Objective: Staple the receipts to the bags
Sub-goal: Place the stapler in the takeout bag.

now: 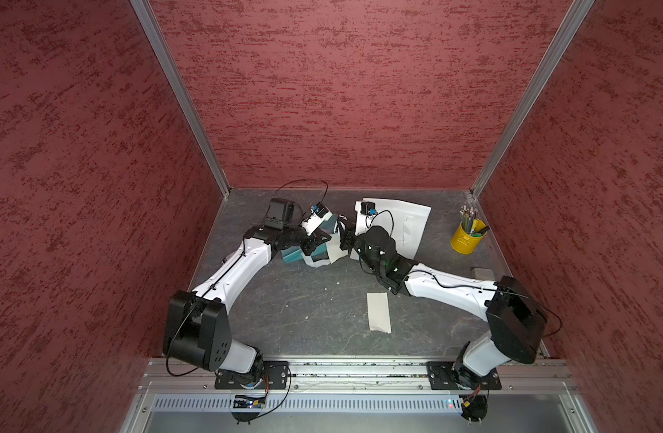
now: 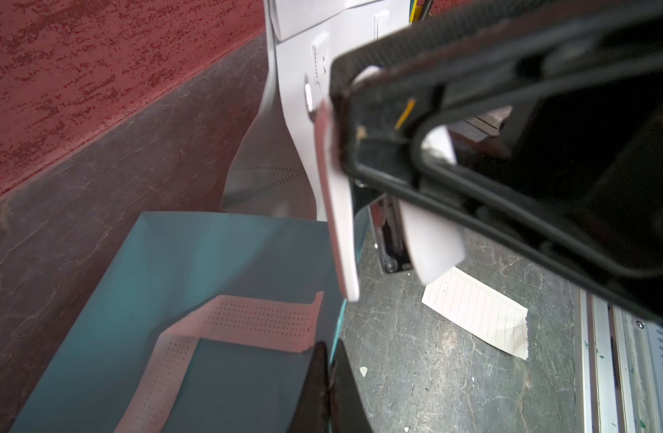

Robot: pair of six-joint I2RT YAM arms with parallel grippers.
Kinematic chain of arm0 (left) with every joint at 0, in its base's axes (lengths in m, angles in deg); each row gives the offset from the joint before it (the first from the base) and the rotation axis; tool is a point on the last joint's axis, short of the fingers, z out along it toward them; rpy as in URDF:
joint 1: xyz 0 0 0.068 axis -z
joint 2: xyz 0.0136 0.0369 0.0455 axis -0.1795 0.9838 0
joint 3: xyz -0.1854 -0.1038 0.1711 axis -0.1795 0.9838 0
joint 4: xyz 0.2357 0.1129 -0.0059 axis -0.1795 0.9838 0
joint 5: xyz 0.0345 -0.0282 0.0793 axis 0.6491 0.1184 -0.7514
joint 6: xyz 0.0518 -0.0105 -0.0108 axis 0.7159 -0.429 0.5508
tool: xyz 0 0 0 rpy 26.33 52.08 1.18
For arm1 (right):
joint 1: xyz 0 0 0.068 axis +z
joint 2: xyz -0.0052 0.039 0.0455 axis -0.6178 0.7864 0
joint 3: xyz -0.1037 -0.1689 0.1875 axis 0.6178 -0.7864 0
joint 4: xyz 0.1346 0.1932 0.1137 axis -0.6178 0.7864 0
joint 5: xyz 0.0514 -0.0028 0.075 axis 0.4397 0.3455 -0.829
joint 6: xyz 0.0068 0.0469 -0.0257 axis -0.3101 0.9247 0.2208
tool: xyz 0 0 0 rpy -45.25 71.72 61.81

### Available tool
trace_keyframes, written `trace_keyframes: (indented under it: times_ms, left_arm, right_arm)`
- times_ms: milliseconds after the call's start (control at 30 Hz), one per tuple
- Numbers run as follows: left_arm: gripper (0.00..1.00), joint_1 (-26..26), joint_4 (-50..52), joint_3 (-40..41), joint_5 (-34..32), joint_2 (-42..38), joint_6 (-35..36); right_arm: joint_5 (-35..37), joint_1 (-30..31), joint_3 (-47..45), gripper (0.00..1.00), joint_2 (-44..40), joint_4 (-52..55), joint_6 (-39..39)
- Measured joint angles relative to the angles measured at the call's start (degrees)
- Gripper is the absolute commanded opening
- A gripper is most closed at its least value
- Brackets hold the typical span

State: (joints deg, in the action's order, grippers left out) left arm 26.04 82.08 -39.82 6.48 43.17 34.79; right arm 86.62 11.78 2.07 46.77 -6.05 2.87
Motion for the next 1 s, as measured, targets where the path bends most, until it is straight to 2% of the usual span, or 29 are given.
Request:
trace_keyframes:
  times_ms: [1000]
  left_arm:
    - [0.0,-0.5,1.55,-0.09,0.74,0.9,-1.44]
  right_arm:
    - [3.93,2.58,1.42,0.0,1.57,2.49,-3.02]
